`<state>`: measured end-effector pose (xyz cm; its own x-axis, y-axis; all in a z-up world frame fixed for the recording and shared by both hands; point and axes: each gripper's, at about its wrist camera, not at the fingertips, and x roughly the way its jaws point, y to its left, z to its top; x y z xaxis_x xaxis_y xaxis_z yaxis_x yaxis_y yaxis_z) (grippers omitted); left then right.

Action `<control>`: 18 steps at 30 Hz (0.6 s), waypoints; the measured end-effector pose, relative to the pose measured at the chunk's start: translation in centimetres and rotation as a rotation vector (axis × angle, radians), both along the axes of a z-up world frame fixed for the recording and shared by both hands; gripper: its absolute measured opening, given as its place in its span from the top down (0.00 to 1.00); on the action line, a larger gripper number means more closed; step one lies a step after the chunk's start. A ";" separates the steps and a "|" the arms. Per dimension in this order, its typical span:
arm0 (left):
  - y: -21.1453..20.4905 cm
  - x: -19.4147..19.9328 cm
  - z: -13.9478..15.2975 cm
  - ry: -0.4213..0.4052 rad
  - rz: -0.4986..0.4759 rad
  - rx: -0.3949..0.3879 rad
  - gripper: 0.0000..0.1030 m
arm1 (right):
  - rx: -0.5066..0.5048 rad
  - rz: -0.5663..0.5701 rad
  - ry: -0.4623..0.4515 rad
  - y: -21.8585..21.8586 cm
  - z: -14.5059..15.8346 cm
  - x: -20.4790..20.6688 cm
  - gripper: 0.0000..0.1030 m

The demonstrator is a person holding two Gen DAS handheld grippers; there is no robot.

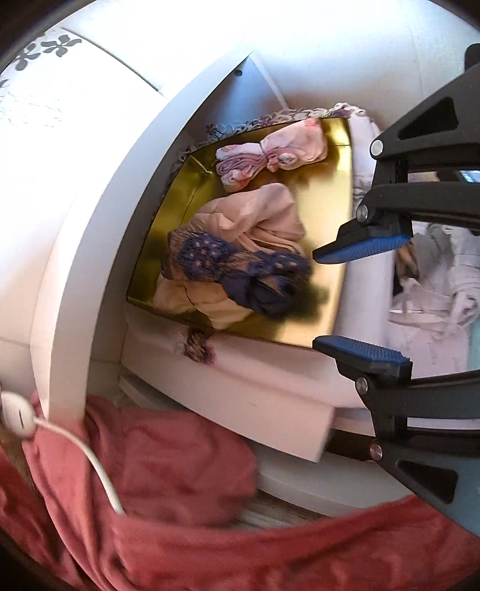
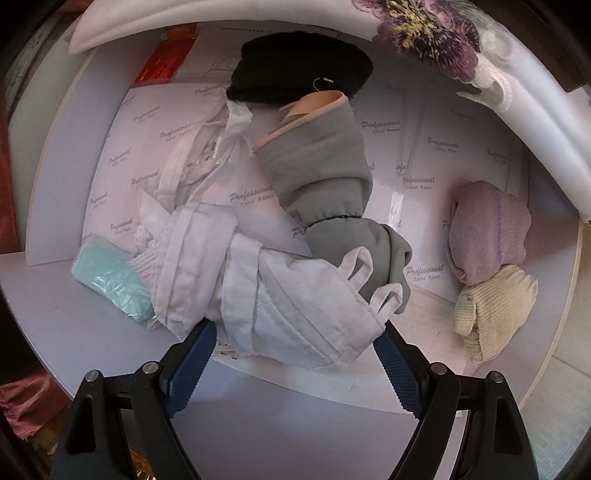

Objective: Organize soft objects
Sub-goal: 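Move the left tool back over the drawer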

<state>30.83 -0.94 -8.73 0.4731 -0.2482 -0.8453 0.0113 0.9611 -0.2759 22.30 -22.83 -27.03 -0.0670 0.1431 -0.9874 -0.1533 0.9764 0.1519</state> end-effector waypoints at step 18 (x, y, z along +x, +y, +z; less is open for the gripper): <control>3.0 -8.8 -7.2 0.264 0.067 0.042 0.61 | -0.012 -0.009 -0.020 -0.5 0.2 -0.1 0.14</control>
<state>22.04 2.04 -15.89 0.2488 -0.1857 -0.9506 -0.1196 0.9680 -0.2204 22.17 -23.36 -26.79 -0.0463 0.1318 -0.9902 -0.1477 0.9794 0.1373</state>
